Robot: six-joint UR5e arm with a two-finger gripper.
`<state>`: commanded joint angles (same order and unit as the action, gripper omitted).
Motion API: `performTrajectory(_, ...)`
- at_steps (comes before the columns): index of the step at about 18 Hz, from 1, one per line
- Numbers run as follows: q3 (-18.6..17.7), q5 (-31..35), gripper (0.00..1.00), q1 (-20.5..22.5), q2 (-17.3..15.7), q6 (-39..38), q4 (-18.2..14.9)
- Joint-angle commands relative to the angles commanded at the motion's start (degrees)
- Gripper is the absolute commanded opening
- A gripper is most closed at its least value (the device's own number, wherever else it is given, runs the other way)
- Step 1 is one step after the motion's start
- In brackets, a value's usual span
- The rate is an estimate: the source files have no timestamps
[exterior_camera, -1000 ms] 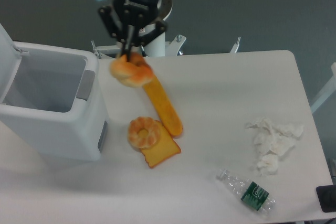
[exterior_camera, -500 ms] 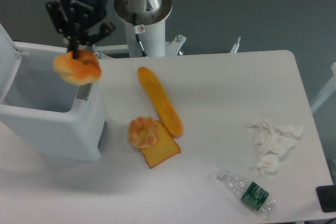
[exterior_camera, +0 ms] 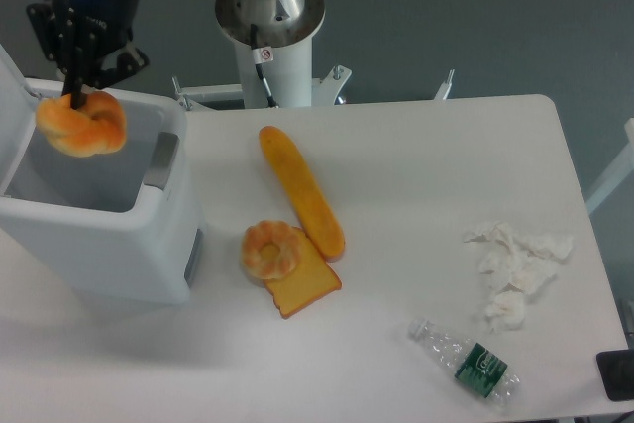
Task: Place the round bread in the trash can
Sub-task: 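Open the gripper to drop the bread roll into the trash bin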
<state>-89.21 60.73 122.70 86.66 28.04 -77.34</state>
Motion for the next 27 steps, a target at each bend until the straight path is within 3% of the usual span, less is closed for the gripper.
performTrajectory(8, -0.6, 0.1, 0.0, 0.0, 0.2, 0.1, 0.1)
performTrajectory(11, -0.9, 0.1, 0.07, -0.1, 0.4, 0.2, 0.2)
performTrajectory(12, -0.9, 0.2, 0.11, -0.2, 0.5, 0.2, 0.2)
performTrajectory(14, -0.7, 0.2, 0.33, -0.3, 0.7, 0.7, 0.4)
performTrajectory(18, -0.7, 0.2, 0.63, -0.4, 0.5, 0.8, 0.4)
performTrajectory(27, -0.5, 0.2, 0.71, -0.4, 0.2, 0.7, 0.4)
